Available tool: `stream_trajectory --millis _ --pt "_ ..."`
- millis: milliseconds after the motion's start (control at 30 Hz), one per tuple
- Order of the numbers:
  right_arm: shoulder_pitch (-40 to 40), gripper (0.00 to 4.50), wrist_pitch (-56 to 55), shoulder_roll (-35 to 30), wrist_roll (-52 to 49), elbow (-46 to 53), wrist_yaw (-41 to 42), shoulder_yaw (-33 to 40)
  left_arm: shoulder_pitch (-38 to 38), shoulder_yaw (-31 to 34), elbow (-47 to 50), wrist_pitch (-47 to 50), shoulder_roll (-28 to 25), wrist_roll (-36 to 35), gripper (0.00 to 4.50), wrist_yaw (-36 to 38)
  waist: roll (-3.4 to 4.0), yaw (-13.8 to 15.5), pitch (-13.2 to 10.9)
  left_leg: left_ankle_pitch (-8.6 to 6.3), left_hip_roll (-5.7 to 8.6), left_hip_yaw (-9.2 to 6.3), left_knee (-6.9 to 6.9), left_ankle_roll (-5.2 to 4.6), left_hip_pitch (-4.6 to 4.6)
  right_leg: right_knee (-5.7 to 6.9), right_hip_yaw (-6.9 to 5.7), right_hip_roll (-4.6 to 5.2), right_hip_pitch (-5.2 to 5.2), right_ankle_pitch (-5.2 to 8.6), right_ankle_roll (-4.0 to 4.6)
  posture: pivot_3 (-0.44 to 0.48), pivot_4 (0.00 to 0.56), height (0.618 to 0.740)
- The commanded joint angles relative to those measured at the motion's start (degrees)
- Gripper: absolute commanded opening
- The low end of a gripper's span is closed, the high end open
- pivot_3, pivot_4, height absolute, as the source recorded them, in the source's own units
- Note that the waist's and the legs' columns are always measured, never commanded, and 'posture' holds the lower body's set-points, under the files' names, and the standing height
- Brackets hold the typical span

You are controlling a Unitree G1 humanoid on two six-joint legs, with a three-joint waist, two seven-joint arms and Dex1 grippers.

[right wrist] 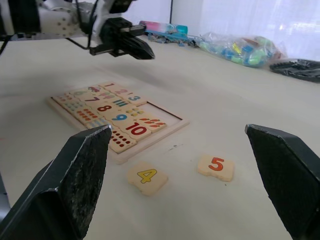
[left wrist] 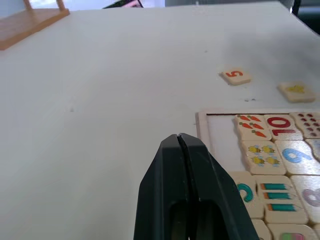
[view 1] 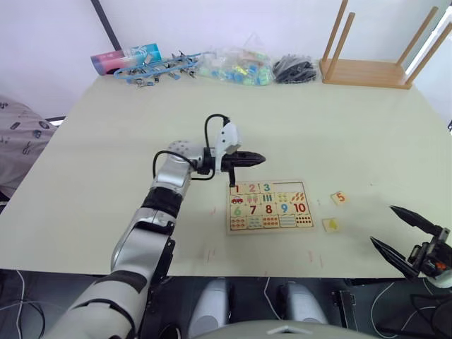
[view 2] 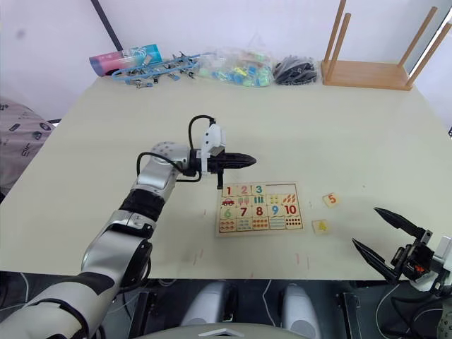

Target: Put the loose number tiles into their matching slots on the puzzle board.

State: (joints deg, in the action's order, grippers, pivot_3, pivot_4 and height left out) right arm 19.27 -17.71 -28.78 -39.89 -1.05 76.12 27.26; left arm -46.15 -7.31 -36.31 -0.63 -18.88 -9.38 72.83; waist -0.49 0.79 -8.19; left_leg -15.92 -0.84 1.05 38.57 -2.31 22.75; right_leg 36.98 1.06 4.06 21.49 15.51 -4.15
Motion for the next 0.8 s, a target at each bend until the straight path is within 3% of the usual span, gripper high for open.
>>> stream_trajectory --millis 33,433,567,633,667,800 --pt "-0.21 4.50 0.28 -0.17 0.11 0.16 -1.55 0.75 3.18 3.83 8.17 3.89 -2.02 -4.87 0.02 -0.59 0.00 -0.03 0.00 0.00 0.00 0.00 0.01 0.00 0.00 0.00 0.01 0.00 0.00 0.00 0.00 0.000 0.150 0.740" --pt "-3.33 4.50 1.12 -0.92 3.80 -2.95 -5.07 -0.43 20.76 11.70 21.70 6.92 -12.25 -10.54 0.02 -3.01 0.02 -0.29 0.02 0.01 -0.24 0.05 -0.02 0.02 -0.07 0.03 0.04 0.00 0.01 0.00 0.01 0.000 0.150 0.740" --pt "-3.05 4.50 1.14 -1.27 3.90 -3.38 -5.14 -0.28 26.72 14.56 25.22 6.61 -15.05 -12.31 1.21 -3.09 0.01 0.11 0.02 0.00 -0.28 0.07 -0.01 0.01 -0.07 0.03 0.03 0.04 0.00 0.00 0.01 0.000 0.150 0.740" --pt "-2.87 4.50 0.80 -1.72 4.32 -4.13 -4.88 -0.30 30.66 15.93 25.86 4.95 -16.94 -12.03 2.39 -2.96 0.02 0.05 0.02 0.00 -0.28 0.07 -0.02 0.01 -0.07 0.02 0.03 0.05 0.00 0.00 0.01 0.000 0.150 0.740" --pt "-2.78 4.50 0.80 -1.87 4.31 -4.44 -4.88 -0.11 32.87 17.10 26.17 4.23 -17.80 -12.24 2.54 -2.95 0.01 0.16 0.02 0.00 -0.28 0.07 -0.02 0.01 -0.07 0.02 0.03 0.05 0.00 0.00 0.01 0.000 0.150 0.740" --pt "-2.24 4.50 0.63 -2.48 4.09 -5.42 -4.53 0.47 38.07 19.76 27.60 2.96 -19.39 -13.49 4.35 -3.04 0.02 -0.26 0.05 -0.01 -0.32 0.16 -0.12 0.00 -0.16 0.00 0.11 0.04 0.01 0.01 0.02 0.000 0.150 0.740"
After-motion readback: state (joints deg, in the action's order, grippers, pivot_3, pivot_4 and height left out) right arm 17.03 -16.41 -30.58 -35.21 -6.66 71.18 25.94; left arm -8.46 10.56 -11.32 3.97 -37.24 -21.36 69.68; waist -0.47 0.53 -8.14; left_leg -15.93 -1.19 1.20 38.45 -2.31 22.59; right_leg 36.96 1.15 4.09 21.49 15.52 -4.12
